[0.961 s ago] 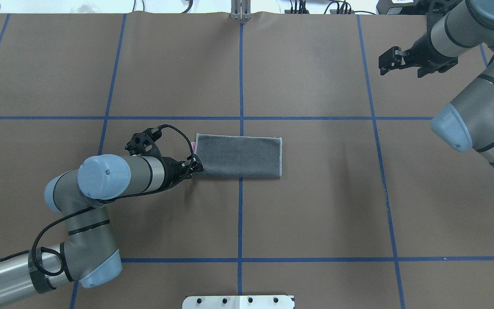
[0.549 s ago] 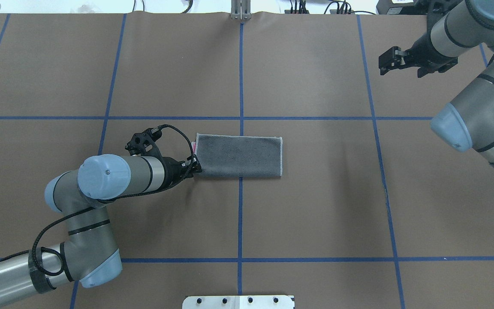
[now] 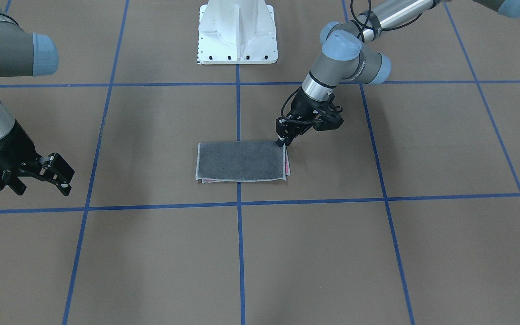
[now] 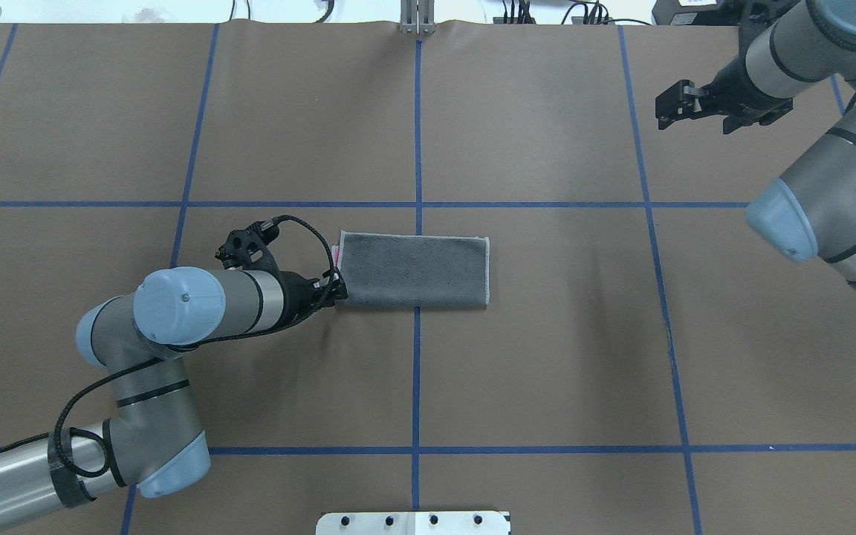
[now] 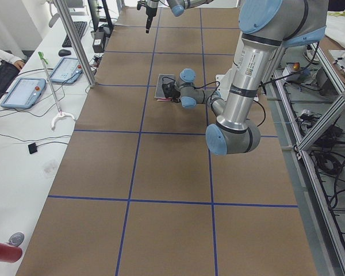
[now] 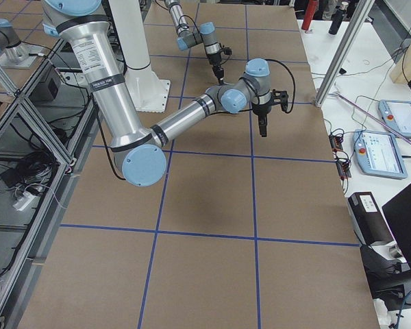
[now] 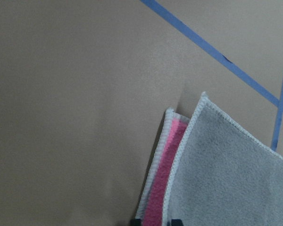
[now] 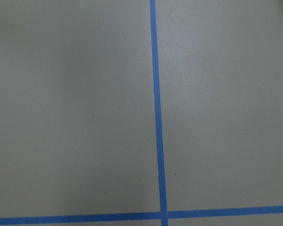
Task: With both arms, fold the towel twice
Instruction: 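Grasp the end of the folded grey strip with the left gripper, then lift the strip end with the left gripper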
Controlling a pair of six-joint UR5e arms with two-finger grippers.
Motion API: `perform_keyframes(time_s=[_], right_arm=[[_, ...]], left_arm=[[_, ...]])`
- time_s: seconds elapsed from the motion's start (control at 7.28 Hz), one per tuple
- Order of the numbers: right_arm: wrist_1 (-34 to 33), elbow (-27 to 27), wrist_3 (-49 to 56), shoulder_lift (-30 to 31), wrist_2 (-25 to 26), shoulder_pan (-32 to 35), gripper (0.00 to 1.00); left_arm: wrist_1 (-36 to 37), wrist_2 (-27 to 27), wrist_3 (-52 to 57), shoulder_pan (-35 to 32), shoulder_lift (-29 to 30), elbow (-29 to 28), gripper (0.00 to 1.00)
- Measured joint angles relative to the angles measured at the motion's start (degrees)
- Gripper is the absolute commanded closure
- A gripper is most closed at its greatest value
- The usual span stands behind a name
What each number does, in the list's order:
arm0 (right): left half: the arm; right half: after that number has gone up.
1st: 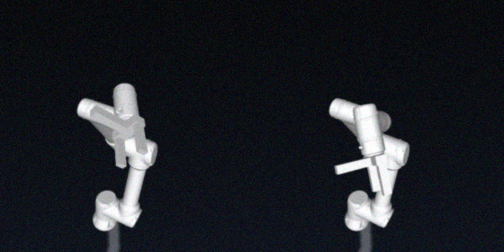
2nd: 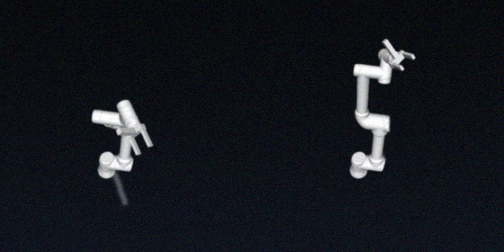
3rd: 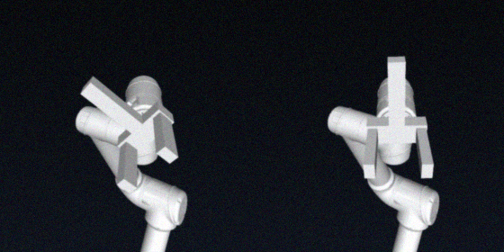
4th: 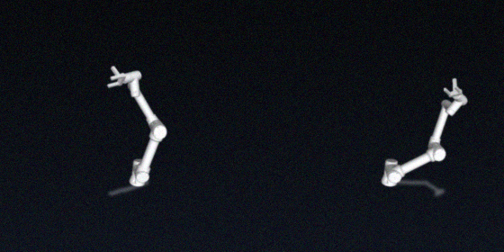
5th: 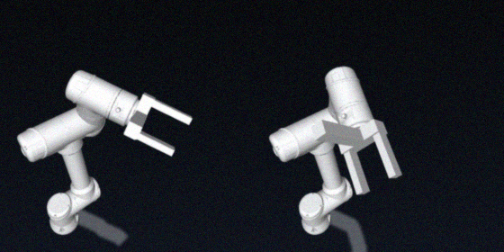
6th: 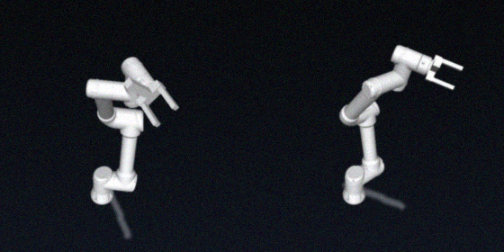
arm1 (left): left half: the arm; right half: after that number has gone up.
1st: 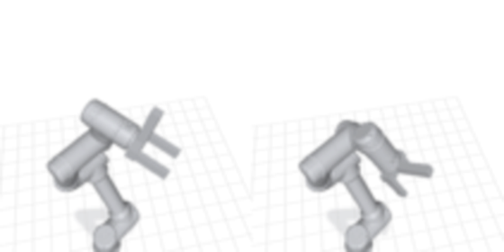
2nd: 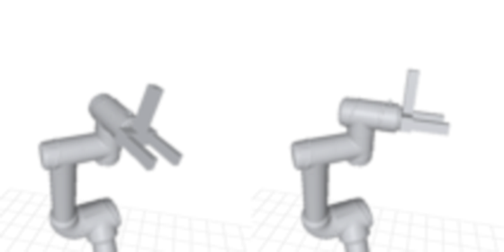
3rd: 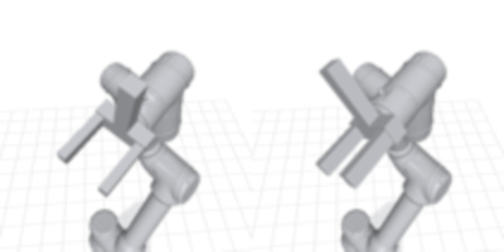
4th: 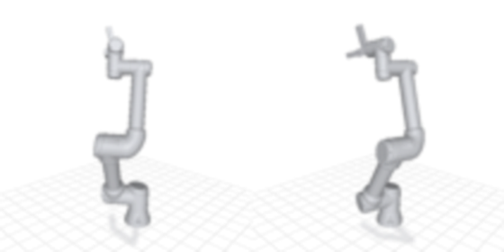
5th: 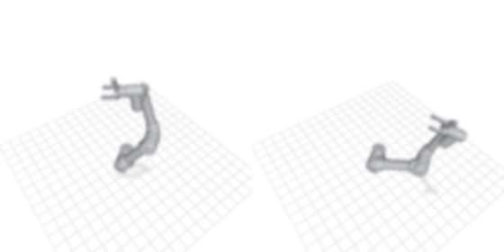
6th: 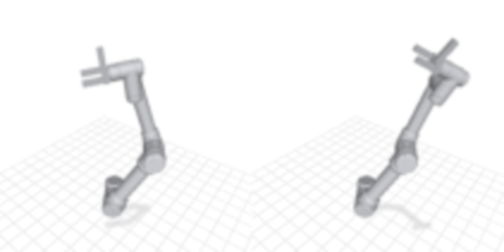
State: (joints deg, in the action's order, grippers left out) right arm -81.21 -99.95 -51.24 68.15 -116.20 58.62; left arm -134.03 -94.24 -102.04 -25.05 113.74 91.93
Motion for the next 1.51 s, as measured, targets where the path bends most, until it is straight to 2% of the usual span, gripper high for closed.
perform_keyframes(time_s=[0.55, 0.82, 1.1, 1.51], right_arm=[[0.00, 0.08, 0.06, -0.03, 0.01, 0.14, 0.00], [0.00, 0.16, 0.09, -0.03, -0.05, 0.30, 0.00], [0.00, 0.19, 0.09, -0.03, -0.07, 0.37, 0.00], [0.00, 0.12, 0.09, -0.09, -0.08, 0.44, 0.00]], left_arm=[[-0.15, -0.21, 0.50, -0.43, -1.32, 1.97, 1.00], [-0.12, -0.47, 0.77, -0.65, -5.03, 6.30, 1.00], [-0.04, -0.12, 1.74, -0.79, -7.33, 8.23, 1.00], [0.72, 1.30, 2.72, -0.27, -5.15, 7.63, 1.00]])
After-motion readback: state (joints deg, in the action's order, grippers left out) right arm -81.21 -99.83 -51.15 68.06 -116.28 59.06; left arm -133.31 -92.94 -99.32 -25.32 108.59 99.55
